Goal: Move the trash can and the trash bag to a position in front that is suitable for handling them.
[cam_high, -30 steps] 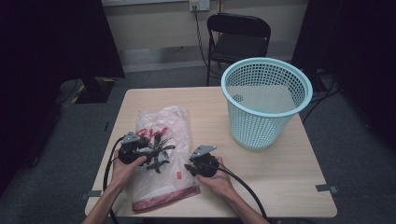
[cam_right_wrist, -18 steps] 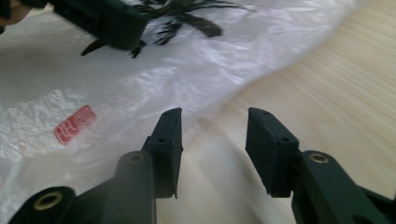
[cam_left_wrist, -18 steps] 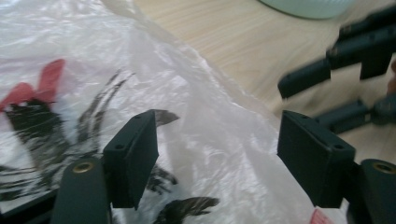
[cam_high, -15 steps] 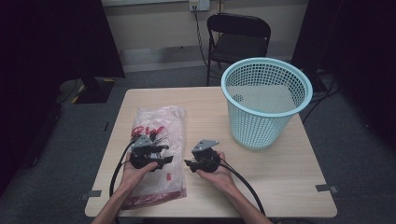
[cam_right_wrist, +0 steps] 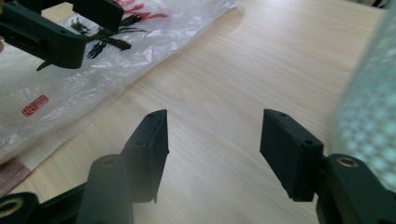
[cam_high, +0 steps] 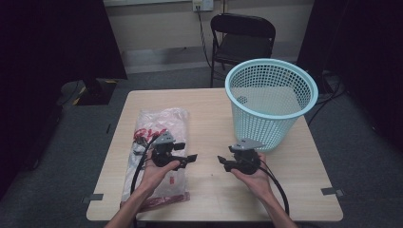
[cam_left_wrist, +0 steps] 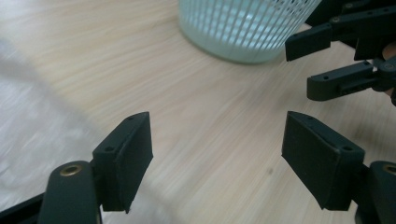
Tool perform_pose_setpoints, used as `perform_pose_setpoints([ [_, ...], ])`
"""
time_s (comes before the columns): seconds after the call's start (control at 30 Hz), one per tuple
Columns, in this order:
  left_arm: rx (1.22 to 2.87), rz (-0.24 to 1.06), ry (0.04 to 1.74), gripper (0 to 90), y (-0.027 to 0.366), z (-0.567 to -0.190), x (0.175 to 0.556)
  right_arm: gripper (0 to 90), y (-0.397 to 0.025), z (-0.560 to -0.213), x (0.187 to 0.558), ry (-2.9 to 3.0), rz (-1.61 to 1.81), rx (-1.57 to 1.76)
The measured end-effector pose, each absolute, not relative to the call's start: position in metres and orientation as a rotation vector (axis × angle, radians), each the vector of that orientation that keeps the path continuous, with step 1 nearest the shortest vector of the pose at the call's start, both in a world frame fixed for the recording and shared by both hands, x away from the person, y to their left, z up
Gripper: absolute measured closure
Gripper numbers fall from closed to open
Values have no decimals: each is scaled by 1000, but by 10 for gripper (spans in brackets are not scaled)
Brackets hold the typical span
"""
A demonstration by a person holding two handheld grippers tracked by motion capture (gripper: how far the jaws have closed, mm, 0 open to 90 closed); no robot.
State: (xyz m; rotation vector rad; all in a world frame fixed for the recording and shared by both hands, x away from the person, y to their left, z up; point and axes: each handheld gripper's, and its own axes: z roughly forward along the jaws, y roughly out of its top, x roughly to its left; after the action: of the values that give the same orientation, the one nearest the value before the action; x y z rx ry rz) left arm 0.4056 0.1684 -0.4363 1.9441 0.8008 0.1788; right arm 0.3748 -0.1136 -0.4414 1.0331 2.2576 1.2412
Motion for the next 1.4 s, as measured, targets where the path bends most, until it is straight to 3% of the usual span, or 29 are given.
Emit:
perform_pose_setpoints([
  [0.4,1907,172,760,262,111,-429,431,512,-177,-430,358,2144,1200,1128],
  [0.8,1898,228,816,339,84,-424,490,569,-250,-425,352,1983,1119,1283],
  [1.1,1895,285,880,318,75,-418,537,588,-292,-423,382,1856,1033,1388],
  [1.4,1855,299,909,258,55,-421,570,485,-306,-429,427,1704,920,1465],
])
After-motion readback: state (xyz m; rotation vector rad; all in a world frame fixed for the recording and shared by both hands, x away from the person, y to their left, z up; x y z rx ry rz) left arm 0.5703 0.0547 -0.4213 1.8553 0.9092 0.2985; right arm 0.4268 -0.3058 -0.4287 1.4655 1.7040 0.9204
